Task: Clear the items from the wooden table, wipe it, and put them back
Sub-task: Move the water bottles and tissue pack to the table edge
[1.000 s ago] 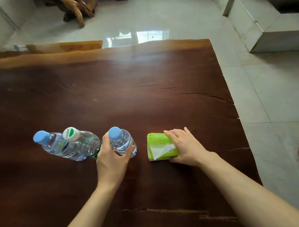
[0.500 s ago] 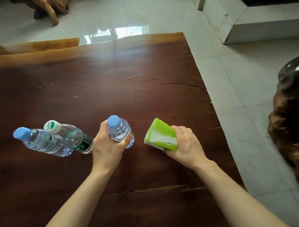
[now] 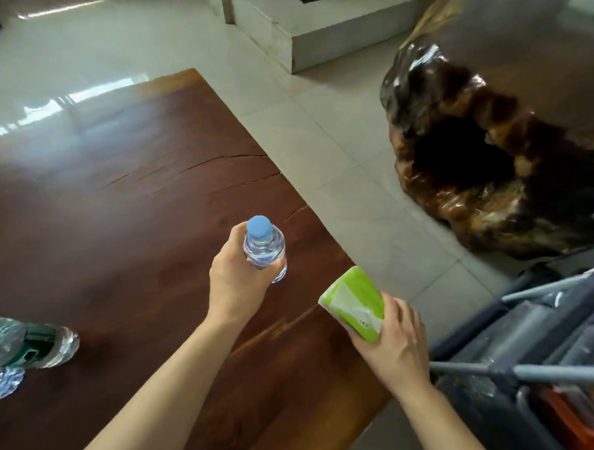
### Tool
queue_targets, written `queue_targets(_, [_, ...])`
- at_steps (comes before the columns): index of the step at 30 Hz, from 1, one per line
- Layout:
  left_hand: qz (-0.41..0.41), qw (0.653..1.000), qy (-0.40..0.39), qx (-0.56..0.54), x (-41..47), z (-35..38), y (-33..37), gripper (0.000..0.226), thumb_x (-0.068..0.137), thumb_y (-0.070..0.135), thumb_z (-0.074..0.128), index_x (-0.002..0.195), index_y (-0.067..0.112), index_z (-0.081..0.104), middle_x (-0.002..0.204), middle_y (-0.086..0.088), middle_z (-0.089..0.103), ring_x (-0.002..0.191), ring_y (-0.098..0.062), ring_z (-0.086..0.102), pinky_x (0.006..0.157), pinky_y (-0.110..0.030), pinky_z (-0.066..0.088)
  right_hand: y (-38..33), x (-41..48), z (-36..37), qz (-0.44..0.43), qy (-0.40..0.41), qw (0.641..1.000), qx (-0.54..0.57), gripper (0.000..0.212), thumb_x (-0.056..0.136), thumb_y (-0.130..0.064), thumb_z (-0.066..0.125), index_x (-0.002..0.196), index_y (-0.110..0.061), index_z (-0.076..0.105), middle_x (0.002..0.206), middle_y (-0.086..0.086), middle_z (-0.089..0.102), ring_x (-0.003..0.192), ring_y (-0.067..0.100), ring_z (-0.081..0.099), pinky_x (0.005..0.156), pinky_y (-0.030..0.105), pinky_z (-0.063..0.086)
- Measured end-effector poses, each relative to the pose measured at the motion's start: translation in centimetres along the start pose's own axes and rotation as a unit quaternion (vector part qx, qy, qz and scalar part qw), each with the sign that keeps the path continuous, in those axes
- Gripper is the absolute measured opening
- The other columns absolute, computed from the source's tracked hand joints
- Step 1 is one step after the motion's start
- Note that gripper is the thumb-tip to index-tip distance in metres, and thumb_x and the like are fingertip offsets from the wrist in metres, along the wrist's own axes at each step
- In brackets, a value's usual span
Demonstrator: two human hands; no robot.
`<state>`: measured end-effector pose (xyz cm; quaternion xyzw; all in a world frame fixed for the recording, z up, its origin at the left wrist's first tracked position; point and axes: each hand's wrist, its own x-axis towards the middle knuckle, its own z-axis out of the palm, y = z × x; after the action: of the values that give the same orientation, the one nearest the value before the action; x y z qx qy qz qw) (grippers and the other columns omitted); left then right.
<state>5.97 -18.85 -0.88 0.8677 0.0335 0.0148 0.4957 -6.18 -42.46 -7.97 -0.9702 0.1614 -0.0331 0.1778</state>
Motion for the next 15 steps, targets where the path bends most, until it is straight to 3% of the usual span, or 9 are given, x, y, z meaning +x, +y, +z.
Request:
queue_targets(6, [0.036, 0.996, -0.080, 0.000, -0.6, 6.7, 2.5, 0.063, 0.070, 0.031, 0.087, 0.120, 0.042, 0.049, 0.105, 0.016, 0.069, 0.095, -0.010, 0.070, 0.086, -0.043, 0.060, 3.5, -2.7, -0.2, 0.069, 0.004, 0.997, -0.024, 0.076, 0.070, -0.065, 0.074, 0.126, -0.018, 0.052, 0.115, 0.007, 0.063, 0.103, 0.029, 0.061, 0.084, 0.043, 0.054])
queue_targets(10, [0.044, 0.994, -0.102, 0.016, -1.0, 9.2, 2.9, 0.061, 0.068, 0.037, 0.084, 0.117, 0.047, 0.049, 0.101, 0.019, 0.069, 0.092, -0.011, 0.069, 0.083, -0.044, 0.059, 3.9, -2.9, 0.3, 0.081, -0.027, 0.996, -0.025, 0.078, 0.074, -0.068, 0.068, 0.133, -0.022, 0.048, 0.123, 0.002, 0.060, 0.112, 0.023, 0.057, 0.094, 0.039, 0.052])
queue_targets(15, [0.037, 0.992, -0.120, 0.026, -0.6, 10.6, 2.4, 0.059, 0.068, 0.039, 0.083, 0.117, 0.045, 0.050, 0.099, 0.020, 0.069, 0.092, -0.010, 0.068, 0.082, -0.045, 0.057, 3.7, -2.1, 1.2, 0.080, -0.036, 0.996, -0.017, 0.081, 0.075, -0.069, 0.067, 0.136, -0.019, 0.046, 0.126, 0.003, 0.059, 0.114, 0.024, 0.057, 0.093, 0.039, 0.052])
